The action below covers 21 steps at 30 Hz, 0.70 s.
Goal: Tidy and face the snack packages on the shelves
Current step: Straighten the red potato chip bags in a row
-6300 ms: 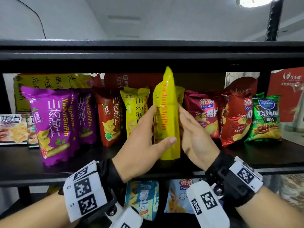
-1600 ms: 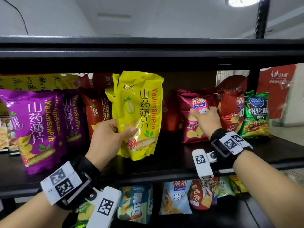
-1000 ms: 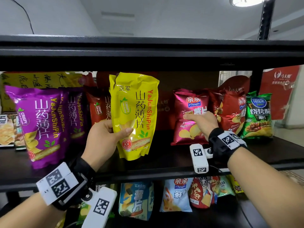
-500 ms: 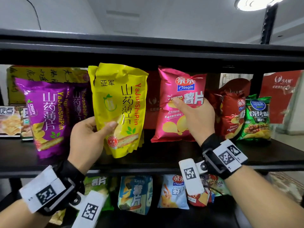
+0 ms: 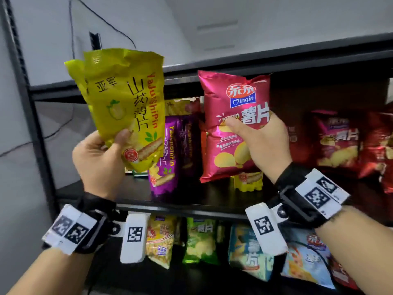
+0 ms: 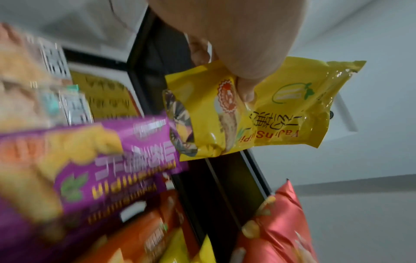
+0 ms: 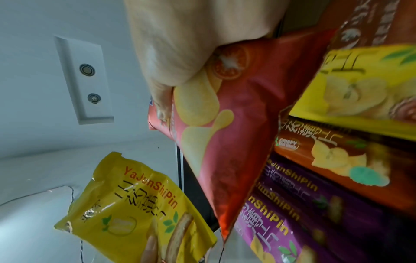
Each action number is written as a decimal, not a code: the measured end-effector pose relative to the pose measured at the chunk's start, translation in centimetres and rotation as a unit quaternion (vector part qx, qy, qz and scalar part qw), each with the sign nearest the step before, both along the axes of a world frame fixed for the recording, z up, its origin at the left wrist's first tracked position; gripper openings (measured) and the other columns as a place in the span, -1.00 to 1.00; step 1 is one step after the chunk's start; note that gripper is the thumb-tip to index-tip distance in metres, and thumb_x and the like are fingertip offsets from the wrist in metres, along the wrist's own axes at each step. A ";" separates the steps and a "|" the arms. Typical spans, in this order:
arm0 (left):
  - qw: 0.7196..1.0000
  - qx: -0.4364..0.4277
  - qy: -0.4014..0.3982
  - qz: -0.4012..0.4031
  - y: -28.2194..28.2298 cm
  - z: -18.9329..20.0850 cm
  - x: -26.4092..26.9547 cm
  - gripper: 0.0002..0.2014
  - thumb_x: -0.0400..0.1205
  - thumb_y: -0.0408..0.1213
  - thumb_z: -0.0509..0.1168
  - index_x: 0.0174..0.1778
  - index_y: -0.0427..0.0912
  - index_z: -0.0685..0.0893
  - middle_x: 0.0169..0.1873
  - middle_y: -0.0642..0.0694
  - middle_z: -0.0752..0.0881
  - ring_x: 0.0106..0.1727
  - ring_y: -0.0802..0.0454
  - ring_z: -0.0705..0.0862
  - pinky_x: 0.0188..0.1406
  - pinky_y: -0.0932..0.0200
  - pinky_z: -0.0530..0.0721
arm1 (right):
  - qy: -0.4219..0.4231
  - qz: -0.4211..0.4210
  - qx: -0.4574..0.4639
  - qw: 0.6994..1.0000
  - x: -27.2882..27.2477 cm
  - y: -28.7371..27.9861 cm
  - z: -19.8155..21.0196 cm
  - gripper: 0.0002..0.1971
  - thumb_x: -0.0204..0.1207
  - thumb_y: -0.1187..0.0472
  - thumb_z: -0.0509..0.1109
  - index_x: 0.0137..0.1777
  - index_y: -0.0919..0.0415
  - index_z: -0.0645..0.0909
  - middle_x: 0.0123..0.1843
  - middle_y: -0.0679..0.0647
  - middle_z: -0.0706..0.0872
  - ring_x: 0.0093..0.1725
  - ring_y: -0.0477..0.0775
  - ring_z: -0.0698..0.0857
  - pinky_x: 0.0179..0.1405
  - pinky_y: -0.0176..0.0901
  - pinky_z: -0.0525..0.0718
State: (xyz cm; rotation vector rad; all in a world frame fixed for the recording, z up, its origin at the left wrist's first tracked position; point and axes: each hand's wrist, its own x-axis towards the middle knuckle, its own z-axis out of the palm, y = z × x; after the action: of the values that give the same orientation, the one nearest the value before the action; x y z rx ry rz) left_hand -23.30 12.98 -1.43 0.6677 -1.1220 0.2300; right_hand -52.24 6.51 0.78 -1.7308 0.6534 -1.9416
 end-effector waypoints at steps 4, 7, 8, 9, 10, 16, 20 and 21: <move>0.994 0.034 0.018 0.107 0.2 -0.6 6.0 -0.81 0.60 -0.24 0.48 0.04 -0.28 0.83 -0.36 0.58 0.71 -0.35 0.59 0.59 -0.32 0.49 0.54 | -0.004 0.026 0.011 1.000 3.7 -0.1 0.3 -0.66 0.34 -0.02 0.68 0.02 0.08 0.73 -0.14 -0.11 0.86 -0.14 -0.14 0.83 -0.21 -0.26 0.75; 0.986 0.081 0.025 0.144 -1.1 -2.4 9.0 -0.86 0.61 -0.32 0.47 0.02 -0.28 0.82 -0.39 0.32 0.78 -0.41 0.67 0.56 -0.38 0.65 0.45 | 0.004 0.030 0.018 0.999 6.2 0.0 0.2 -0.65 0.34 -0.01 0.68 0.03 0.12 0.73 -0.15 -0.06 0.86 -0.17 -0.11 0.83 -0.25 -0.23 0.72; 0.982 0.105 0.030 0.154 -1.8 -3.2 9.6 -0.86 0.60 -0.36 0.47 0.03 -0.32 0.83 -0.33 0.12 0.80 -0.43 0.69 0.55 -0.40 0.67 0.44 | 0.009 0.033 0.020 0.999 6.9 0.1 0.1 -0.66 0.34 0.00 0.68 0.02 0.12 0.73 -0.15 -0.07 0.86 -0.18 -0.12 0.83 -0.28 -0.28 0.69; 0.977 0.133 0.036 0.163 -2.5 -3.9 10.2 -0.85 0.60 -0.38 0.47 0.03 -0.35 0.83 -0.29 -0.07 0.79 -0.44 0.68 0.57 -0.41 0.67 0.44 | 0.012 0.036 0.023 0.999 7.5 0.2 0.0 -0.65 0.33 0.00 0.69 0.03 0.11 0.73 -0.14 -0.08 0.86 -0.17 -0.15 0.83 -0.28 -0.34 0.68; 0.971 0.162 0.042 0.171 -3.4 -4.5 10.6 -0.86 0.60 -0.39 0.46 0.02 -0.35 0.84 -0.25 -0.12 0.78 -0.40 0.63 0.62 -0.38 0.63 0.47 | 0.017 0.037 0.026 0.999 8.1 0.3 -0.1 -0.64 0.32 0.00 0.69 0.05 0.10 0.73 -0.11 -0.09 0.86 -0.14 -0.17 0.83 -0.26 -0.36 0.68; 0.938 0.283 0.034 0.200 -7.2 -8.5 11.3 -0.88 0.68 -0.31 0.36 0.03 -0.25 0.76 -0.20 -0.26 0.78 -0.07 -0.28 0.73 -0.18 0.14 0.40 | 0.035 0.028 0.039 0.998 10.2 1.4 0.1 -0.69 0.31 0.01 0.70 -0.01 -0.01 0.71 -0.11 -0.13 0.86 -0.12 -0.16 0.83 -0.17 -0.25 0.76; 0.932 0.311 0.044 0.180 -7.9 -8.7 11.3 -0.82 0.71 -0.21 0.35 0.09 -0.21 0.53 -0.10 -0.26 0.70 -0.04 -0.30 0.67 -0.10 0.04 0.45 | 0.035 0.015 0.056 0.998 10.5 2.3 -0.2 -0.62 0.33 0.03 0.69 0.10 0.10 0.71 -0.04 -0.05 0.86 -0.08 -0.10 0.84 -0.12 -0.13 0.80; 0.932 0.315 0.055 0.170 -7.9 -8.7 11.3 -0.75 0.69 -0.17 0.38 0.13 -0.20 0.49 -0.08 -0.21 0.67 -0.01 -0.27 0.67 -0.07 0.04 0.46 | 0.033 0.010 0.057 0.998 10.4 2.5 -0.3 -0.61 0.34 0.03 0.69 0.11 0.11 0.71 -0.04 -0.05 0.86 -0.08 -0.10 0.84 -0.14 -0.15 0.80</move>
State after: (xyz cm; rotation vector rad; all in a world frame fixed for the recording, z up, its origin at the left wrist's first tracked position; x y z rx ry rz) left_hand -12.05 5.06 -10.17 1.4364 -0.9623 0.1203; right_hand -41.84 9.05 0.46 -1.7308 0.7533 -1.8031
